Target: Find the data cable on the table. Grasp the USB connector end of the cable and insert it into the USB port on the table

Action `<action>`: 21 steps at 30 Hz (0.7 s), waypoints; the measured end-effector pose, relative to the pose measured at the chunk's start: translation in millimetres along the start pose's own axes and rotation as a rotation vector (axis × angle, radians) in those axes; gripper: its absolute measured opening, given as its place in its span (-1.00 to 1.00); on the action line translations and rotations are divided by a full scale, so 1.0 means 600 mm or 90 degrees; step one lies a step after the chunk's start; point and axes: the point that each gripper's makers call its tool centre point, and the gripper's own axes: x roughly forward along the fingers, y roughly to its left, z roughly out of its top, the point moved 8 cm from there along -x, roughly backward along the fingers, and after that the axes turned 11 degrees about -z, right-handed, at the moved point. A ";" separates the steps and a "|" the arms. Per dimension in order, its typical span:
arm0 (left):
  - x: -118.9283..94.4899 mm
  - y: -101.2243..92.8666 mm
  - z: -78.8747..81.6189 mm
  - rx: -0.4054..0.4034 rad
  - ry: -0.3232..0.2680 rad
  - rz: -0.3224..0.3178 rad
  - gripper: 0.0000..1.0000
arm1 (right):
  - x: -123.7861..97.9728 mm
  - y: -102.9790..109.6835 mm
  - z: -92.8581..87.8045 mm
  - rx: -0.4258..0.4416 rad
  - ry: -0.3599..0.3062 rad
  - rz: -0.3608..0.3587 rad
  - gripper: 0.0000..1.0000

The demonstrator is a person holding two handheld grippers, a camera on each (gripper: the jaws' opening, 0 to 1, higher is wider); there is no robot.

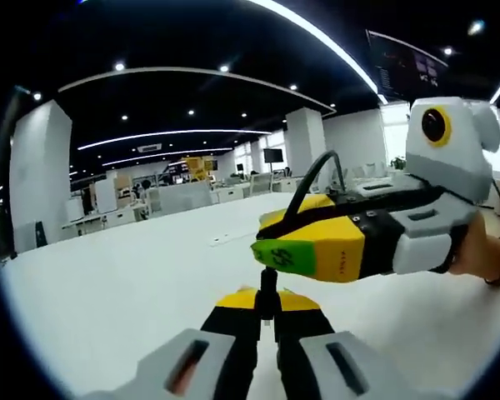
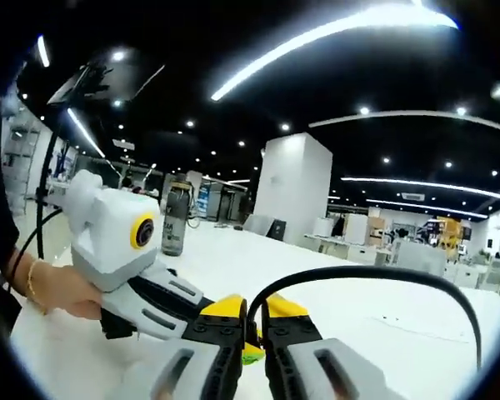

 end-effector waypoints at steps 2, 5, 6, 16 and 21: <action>0.000 0.000 0.000 0.000 -0.001 -0.001 -0.87 | -0.001 -0.001 0.000 0.038 0.001 0.018 -0.80; 0.000 -0.001 0.000 0.008 0.002 0.000 -0.87 | -0.001 -0.005 -0.004 0.111 0.004 0.037 -0.83; 0.000 -0.001 0.000 0.009 0.003 -0.001 -0.87 | 0.000 -0.011 -0.007 0.109 0.004 0.033 -0.88; 0.003 -0.002 -0.001 0.036 -0.002 0.006 -0.85 | 0.001 -0.009 -0.003 0.085 0.007 0.017 -0.91; 0.006 -0.004 -0.004 0.091 0.034 0.026 -0.50 | -0.001 -0.024 -0.004 0.091 0.013 -0.017 -0.90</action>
